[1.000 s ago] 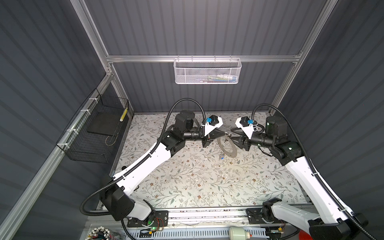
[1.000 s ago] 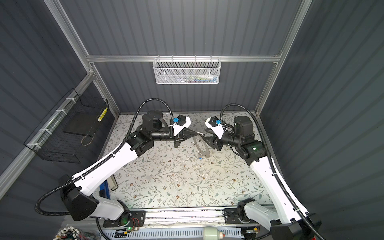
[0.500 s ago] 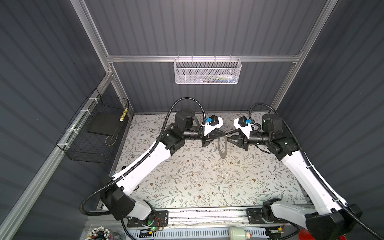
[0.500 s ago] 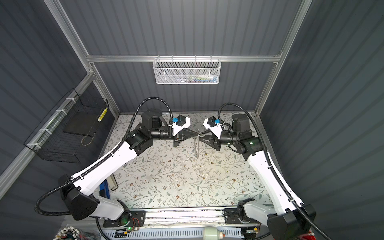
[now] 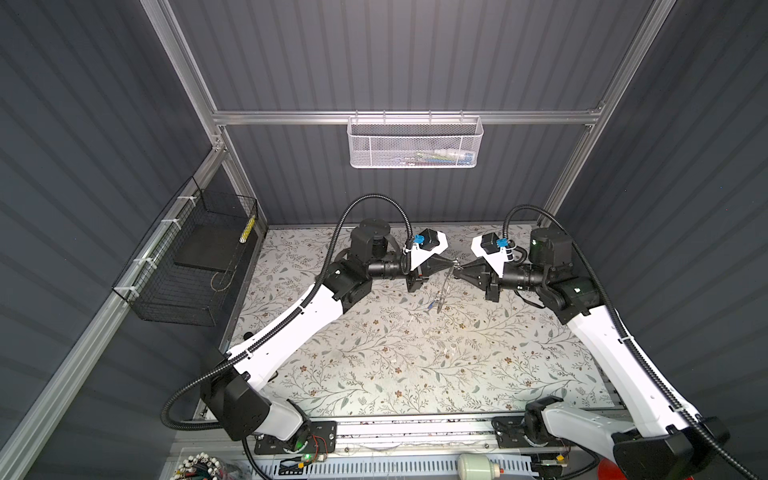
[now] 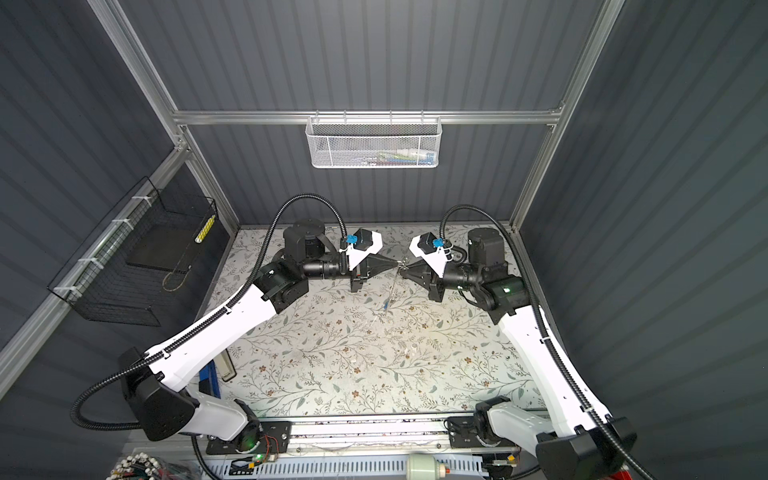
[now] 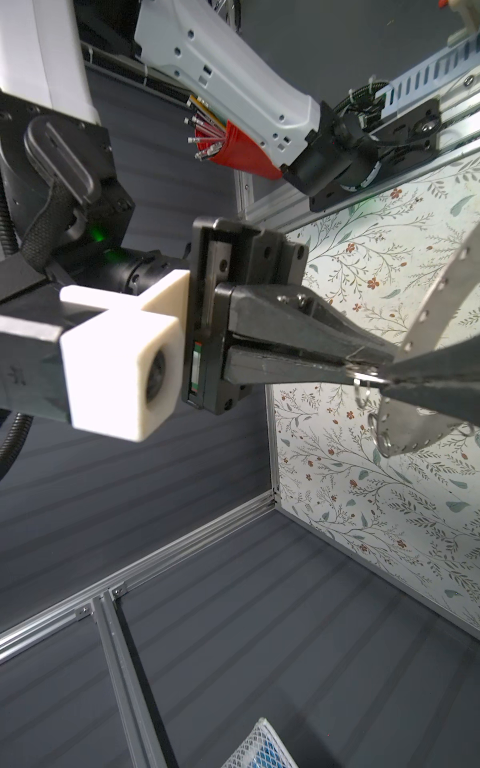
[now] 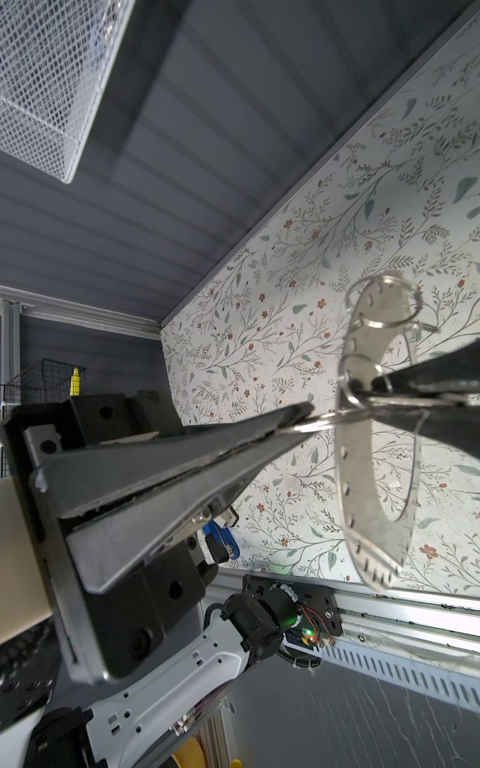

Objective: Put the keys on the keyring
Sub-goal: 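Close the left gripper on the split ring beside the right gripper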

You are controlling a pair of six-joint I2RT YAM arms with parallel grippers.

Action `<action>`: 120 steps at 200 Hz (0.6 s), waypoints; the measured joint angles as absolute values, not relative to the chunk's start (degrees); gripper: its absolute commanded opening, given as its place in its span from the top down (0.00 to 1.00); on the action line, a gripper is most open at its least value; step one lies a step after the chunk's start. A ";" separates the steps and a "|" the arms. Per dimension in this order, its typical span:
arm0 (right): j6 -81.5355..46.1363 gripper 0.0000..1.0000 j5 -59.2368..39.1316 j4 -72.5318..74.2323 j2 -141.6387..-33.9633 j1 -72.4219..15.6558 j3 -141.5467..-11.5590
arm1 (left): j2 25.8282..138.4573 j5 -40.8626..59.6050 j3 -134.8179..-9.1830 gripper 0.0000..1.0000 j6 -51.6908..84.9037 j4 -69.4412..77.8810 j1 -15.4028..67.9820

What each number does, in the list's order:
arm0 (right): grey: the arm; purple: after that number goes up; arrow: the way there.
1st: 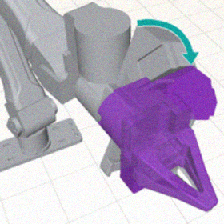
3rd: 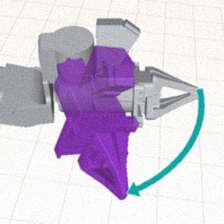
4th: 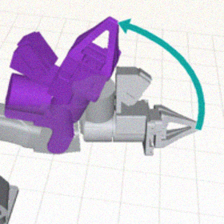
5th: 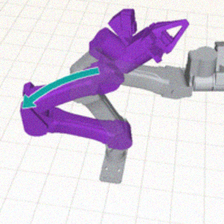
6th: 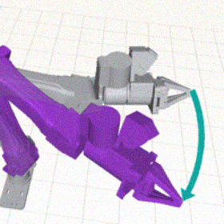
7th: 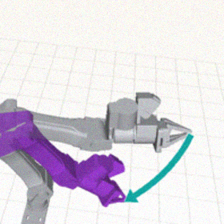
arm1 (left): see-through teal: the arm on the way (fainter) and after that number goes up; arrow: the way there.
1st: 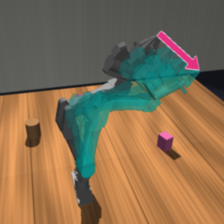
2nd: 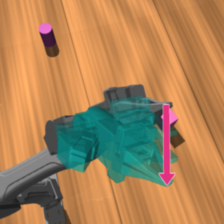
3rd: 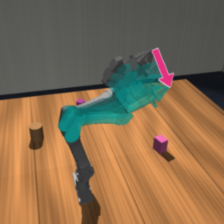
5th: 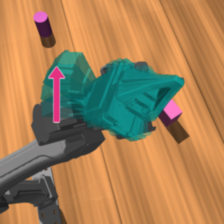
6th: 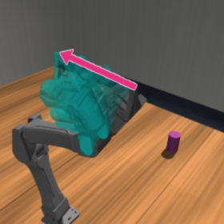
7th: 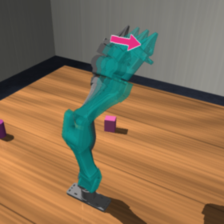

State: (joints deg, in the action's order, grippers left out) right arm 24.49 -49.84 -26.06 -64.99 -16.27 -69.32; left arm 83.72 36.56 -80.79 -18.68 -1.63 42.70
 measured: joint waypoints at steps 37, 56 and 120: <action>24.45 1.00 -47.90 -27.59 -66.48 -16.10 -69.80 | 83.37 34.09 -74.94 1.00 -14.24 7.97 42.76; 24.40 1.00 -47.75 -28.01 -67.46 -16.12 -70.83 | 83.37 33.32 -73.65 1.00 -12.47 11.75 42.89; 23.20 1.00 -47.07 -28.60 -69.67 -16.86 -73.82 | 83.37 29.95 -70.48 1.00 -9.37 20.45 43.57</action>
State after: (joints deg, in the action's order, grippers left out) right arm 23.20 -47.07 -28.60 -69.67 -16.86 -73.82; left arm 83.37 29.95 -70.48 -9.37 20.45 43.57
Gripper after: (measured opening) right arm 0.063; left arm 0.045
